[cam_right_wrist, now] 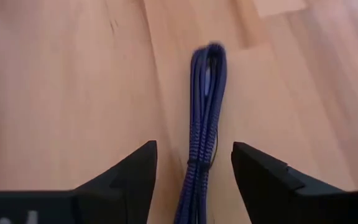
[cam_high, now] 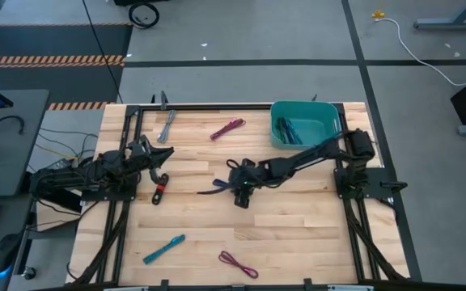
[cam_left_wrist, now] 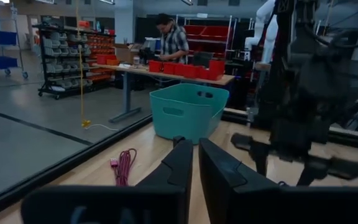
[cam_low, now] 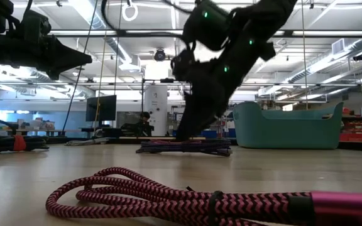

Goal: Pick and place USB-C Cables
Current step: Put the purple charger cable into the blue bin

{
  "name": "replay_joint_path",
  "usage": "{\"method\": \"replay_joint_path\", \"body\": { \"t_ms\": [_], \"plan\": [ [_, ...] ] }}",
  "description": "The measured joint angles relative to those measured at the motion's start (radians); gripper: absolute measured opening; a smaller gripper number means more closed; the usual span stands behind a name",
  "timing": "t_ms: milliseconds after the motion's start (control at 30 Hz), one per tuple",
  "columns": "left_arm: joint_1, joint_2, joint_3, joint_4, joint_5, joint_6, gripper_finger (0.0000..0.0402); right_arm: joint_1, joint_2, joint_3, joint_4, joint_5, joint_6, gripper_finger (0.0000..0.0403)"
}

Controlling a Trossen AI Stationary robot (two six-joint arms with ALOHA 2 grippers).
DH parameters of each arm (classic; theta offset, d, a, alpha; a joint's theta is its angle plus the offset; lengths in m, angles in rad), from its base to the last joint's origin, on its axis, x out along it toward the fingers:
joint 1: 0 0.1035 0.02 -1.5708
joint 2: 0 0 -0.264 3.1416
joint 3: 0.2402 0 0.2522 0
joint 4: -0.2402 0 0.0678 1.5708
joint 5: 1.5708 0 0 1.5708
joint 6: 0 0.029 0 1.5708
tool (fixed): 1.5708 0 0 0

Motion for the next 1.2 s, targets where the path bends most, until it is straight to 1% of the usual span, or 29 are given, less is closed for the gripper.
{"method": "replay_joint_path", "body": {
  "t_ms": [67,167,300,367,400,533,633,733,800,833,900,967,1100,1200],
  "plan": [
    [0.0,0.0,0.0,0.0,0.0,0.009,0.0038,0.001,0.034,0.0,-0.001,0.025,0.0,0.0202],
    [0.0,0.0,0.0,0.0,0.0,-0.011,0.0038,0.001,0.058,0.002,0.0,0.058,0.047,0.0166],
    [0.0,0.0,0.0,0.001,0.0,-0.095,0.0033,0.0,0.05,0.002,-0.02,0.07,0.154,0.0082],
    [0.0,0.0,0.0,0.002,0.0,-0.17,0.003,-0.001,0.025,-0.002,-0.057,0.065,0.21,0.0038],
    [0.0,0.0,0.0,0.002,0.0,-0.225,0.003,0.0,0.005,-0.002,-0.078,0.062,0.244,0.0029],
    [0.0,0.0,0.0,0.004,0.001,-0.454,0.0028,0.002,-0.105,-0.001,-0.18,0.075,0.363,0.0035],
    [0.0,0.0,0.0,0.016,0.001,-0.64,0.0031,0.001,-0.202,-0.002,-0.256,0.088,0.369,0.0039],
    [0.0,0.0,0.0,0.025,0.0,-0.814,0.0035,-0.015,-0.316,-0.001,-0.329,0.089,0.365,0.0033],
    [0.0,0.0,0.0,0.024,0.001,-0.904,0.0036,-0.042,-0.39,-0.001,-0.397,0.107,0.365,0.0033],
    [0.0,0.0,0.0,0.024,0.001,-0.926,0.0036,-0.061,-0.428,-0.004,-0.432,0.135,0.366,0.0033],
    [0.0,0.0,0.0,0.024,0.0,-0.935,0.0034,-0.11,-0.51,-0.018,-0.499,0.183,0.385,0.0033],
    [0.0,0.0,0.0,0.023,-0.019,-0.904,0.003,-0.18,-0.583,-0.038,-0.588,0.196,0.422,0.0033],
    [0.0,0.0,0.0,0.017,-0.034,-0.799,0.0024,-0.368,-0.699,-0.101,-0.741,0.14,0.492,0.0033],
    [0.0,0.0,0.0,0.016,-0.033,-0.639,0.002,-0.518,-0.739,-0.166,-0.788,0.097,0.536,0.0033]
  ]
}}
